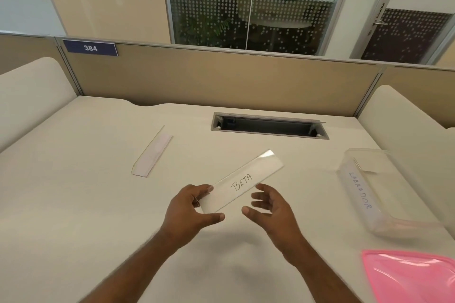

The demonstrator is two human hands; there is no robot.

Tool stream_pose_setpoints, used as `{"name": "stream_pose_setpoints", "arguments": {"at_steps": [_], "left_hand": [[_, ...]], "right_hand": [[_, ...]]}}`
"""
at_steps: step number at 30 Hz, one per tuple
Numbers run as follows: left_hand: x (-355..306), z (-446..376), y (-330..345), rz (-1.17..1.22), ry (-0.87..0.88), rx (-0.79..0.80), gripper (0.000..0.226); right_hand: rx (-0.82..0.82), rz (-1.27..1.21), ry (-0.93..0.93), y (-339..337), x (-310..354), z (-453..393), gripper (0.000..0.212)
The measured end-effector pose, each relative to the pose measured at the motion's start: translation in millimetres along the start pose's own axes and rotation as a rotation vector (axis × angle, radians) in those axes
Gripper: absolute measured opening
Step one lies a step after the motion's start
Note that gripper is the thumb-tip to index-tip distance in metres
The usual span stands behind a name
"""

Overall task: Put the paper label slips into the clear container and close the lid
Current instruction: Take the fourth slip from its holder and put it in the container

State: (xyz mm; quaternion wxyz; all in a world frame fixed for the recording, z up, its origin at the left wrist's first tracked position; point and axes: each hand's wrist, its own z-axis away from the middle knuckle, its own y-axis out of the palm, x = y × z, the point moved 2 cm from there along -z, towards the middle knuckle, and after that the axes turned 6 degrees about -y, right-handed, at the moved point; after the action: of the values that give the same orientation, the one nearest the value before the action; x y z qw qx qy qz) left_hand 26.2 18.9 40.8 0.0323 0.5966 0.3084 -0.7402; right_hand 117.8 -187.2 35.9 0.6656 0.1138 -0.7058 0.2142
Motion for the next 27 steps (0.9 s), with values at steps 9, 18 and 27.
{"name": "stream_pose_setpoints", "arguments": {"at_steps": [9,18,27], "left_hand": [[-12,-13,-29,-0.199,0.13,0.007,0.068],[-27,-17,-37,-0.275,0.19,0.079,0.07],[-41,-18,-45,-0.274,0.24,0.11,0.069]], "right_hand": [[-0.131,0.271,-0.233,-48,12,-18,0.083],[0.048,0.443,-0.31,-61,32,-31,0.084],[0.09,0.441,-0.344,-75,43,-28,0.07]]}}
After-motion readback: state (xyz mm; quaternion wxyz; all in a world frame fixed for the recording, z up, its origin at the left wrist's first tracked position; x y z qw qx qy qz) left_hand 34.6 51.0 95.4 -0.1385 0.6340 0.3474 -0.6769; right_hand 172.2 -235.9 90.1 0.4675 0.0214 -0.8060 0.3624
